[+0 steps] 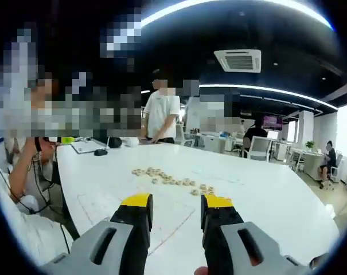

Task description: Pick up the chess pieces one by one and place each piece onto its starting position on the chessboard, setting the pieces on their correct points until all the chess pieces are arranged in the starting layout

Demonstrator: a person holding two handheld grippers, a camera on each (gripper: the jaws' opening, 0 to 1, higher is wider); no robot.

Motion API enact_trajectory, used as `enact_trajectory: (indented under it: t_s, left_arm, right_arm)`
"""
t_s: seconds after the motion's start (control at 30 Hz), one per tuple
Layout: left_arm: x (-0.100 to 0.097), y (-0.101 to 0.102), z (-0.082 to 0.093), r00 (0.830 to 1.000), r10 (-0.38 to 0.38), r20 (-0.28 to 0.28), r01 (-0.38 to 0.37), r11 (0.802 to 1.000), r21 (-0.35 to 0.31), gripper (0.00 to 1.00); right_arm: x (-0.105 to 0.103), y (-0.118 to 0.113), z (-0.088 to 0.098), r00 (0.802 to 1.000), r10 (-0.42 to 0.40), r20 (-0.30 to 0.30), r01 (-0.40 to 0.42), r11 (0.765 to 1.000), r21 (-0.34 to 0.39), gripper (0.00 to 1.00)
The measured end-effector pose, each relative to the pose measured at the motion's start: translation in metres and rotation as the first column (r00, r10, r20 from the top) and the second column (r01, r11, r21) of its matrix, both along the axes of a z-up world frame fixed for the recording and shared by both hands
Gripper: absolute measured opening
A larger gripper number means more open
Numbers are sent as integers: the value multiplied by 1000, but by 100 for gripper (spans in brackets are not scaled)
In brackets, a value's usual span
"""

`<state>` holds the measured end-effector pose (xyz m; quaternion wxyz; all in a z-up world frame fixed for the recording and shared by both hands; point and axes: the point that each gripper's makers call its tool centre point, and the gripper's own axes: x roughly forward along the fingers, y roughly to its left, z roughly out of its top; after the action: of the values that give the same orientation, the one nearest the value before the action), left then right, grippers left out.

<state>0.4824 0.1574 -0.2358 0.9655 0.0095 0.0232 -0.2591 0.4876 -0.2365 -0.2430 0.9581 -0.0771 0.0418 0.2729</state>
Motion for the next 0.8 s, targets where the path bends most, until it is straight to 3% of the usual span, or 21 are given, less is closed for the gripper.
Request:
enact_trajectory:
  t_s: [0.8]
  left_arm:
    - [0, 1, -3, 1000, 4, -6, -4, 1000, 6, 46]
  right_arm:
    - [-2, 0, 2, 1000, 0, -3, 0, 1000, -2, 34]
